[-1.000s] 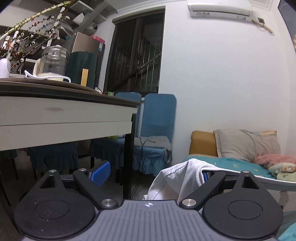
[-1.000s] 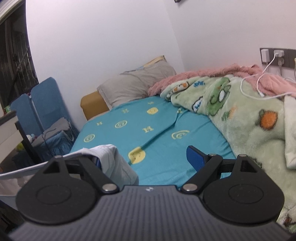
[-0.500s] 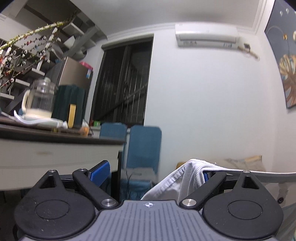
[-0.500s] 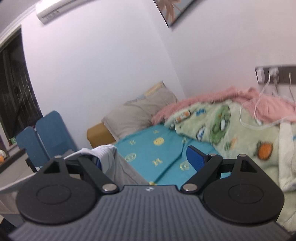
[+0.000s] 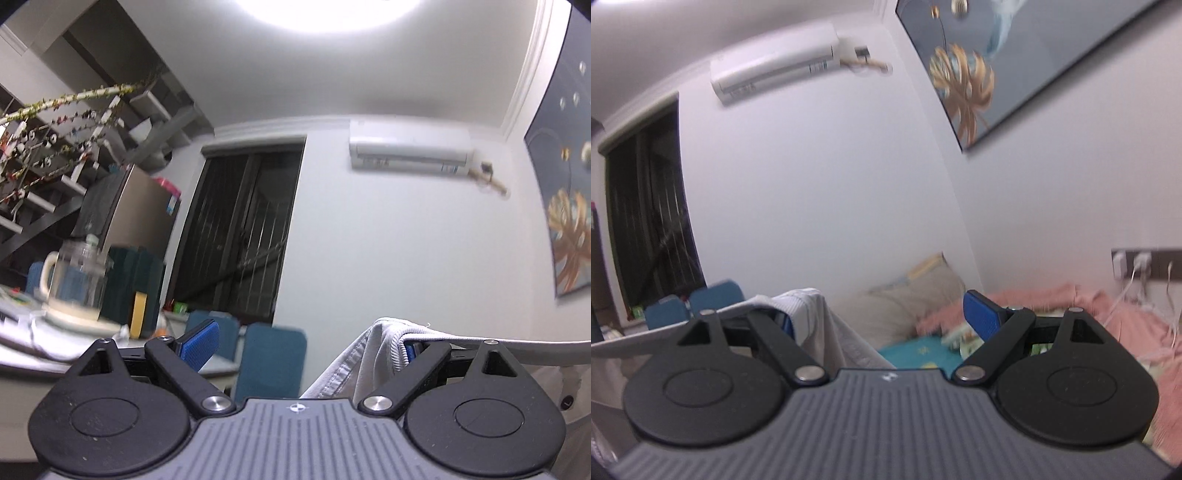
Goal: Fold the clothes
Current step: 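Raise the T-shirt high with both tools and shake it out, then lower the T-shirt onto the bed with both tools, spreading it flat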
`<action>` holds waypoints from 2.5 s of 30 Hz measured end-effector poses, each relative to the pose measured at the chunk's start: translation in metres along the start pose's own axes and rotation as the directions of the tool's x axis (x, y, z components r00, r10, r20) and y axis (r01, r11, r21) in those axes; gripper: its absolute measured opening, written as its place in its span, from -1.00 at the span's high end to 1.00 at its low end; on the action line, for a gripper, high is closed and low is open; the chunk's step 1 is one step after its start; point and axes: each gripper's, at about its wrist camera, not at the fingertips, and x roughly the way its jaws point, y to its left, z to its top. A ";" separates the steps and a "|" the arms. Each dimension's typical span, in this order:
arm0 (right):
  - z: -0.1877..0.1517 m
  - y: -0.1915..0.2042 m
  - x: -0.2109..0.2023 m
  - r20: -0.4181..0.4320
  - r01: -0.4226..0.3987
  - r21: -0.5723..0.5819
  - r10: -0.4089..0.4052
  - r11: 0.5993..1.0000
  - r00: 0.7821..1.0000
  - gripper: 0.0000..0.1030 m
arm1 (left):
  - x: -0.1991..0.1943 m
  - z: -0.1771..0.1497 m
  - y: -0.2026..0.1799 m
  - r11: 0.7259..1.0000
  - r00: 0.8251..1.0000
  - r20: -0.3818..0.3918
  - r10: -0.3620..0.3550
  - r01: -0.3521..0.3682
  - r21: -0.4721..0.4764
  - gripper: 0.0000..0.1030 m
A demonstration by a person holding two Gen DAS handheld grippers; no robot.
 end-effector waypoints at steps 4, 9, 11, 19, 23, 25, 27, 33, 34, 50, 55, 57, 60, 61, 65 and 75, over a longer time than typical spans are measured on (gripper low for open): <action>0.049 0.004 -0.029 0.064 -0.016 0.004 0.016 1.000 0.998 -0.71 | -0.021 0.056 -0.010 1.000 0.994 0.106 -0.020 0.018 0.017 -0.81; 0.110 0.011 -0.075 0.155 -0.030 -0.019 0.033 0.999 0.987 -0.71 | -0.044 0.125 -0.015 0.998 0.987 0.153 -0.055 0.059 -0.025 -0.81; 0.132 0.014 -0.096 0.193 -0.032 -0.039 0.039 0.999 0.980 -0.71 | -0.051 0.152 -0.017 0.996 0.984 0.167 -0.068 0.075 -0.039 -0.81; 0.206 0.020 -0.148 0.270 -0.019 -0.074 0.038 0.997 0.962 -0.72 | -0.063 0.244 -0.023 0.983 0.976 0.166 -0.143 0.159 -0.089 -0.81; 0.216 0.015 -0.140 0.250 -0.003 -0.082 0.024 0.997 0.968 -0.72 | -0.051 0.249 -0.031 0.977 0.978 0.102 -0.181 0.191 -0.097 -0.81; 0.208 0.012 -0.129 0.221 0.009 -0.097 0.013 0.995 0.975 -0.72 | -0.040 0.233 -0.035 0.977 0.980 0.070 -0.187 0.193 -0.087 -0.81; 0.196 0.008 -0.113 0.184 0.020 -0.114 0.001 0.993 0.983 -0.72 | -0.028 0.215 -0.040 0.978 0.981 0.033 -0.192 0.194 -0.078 -0.81; 0.135 -0.007 -0.026 0.020 0.036 -0.145 -0.034 0.989 0.999 -0.72 | 0.057 0.107 -0.056 0.981 0.970 -0.151 -0.192 0.188 -0.043 -0.81; 0.123 -0.009 -0.006 -0.005 0.036 -0.147 -0.038 0.988 0.999 -0.72 | 0.074 0.088 -0.059 0.982 0.966 -0.175 -0.189 0.186 -0.034 -0.82; -0.091 0.000 0.406 -0.242 0.082 -0.312 -0.163 0.946 0.956 -0.69 | 0.419 -0.256 -0.137 0.986 0.886 -0.462 -0.036 0.106 0.128 -0.90; -0.224 -0.030 0.526 -0.421 0.049 -0.374 -0.217 0.926 0.881 -0.69 | 0.505 -0.429 -0.151 0.978 0.737 -0.675 -0.020 0.154 0.139 -0.90; -0.276 -0.043 0.559 -0.540 0.003 -0.358 -0.210 0.934 0.815 -0.69 | 0.528 -0.490 -0.149 0.978 0.607 -0.793 -0.042 0.187 0.091 -0.88; -0.336 -0.052 0.585 -0.716 -0.074 -0.257 -0.138 0.964 0.685 -0.68 | 0.547 -0.551 -0.143 0.972 0.416 -0.904 -0.102 0.233 -0.003 -0.76; -0.343 -0.054 0.586 -0.735 -0.080 -0.207 -0.101 0.975 0.671 -0.68 | 0.549 -0.561 -0.141 0.968 0.378 -0.918 -0.122 0.250 -0.026 -0.74; -0.363 -0.059 0.585 -0.779 -0.073 -0.009 0.039 0.997 0.626 -0.68 | 0.538 -0.561 -0.133 0.941 0.368 -0.912 -0.183 0.335 -0.053 -0.85; -0.277 -0.044 0.488 -0.653 -0.083 -0.038 0.038 0.996 0.756 -0.69 | 0.407 -0.452 -0.092 0.915 0.554 -0.788 -0.269 0.403 -0.028 -0.99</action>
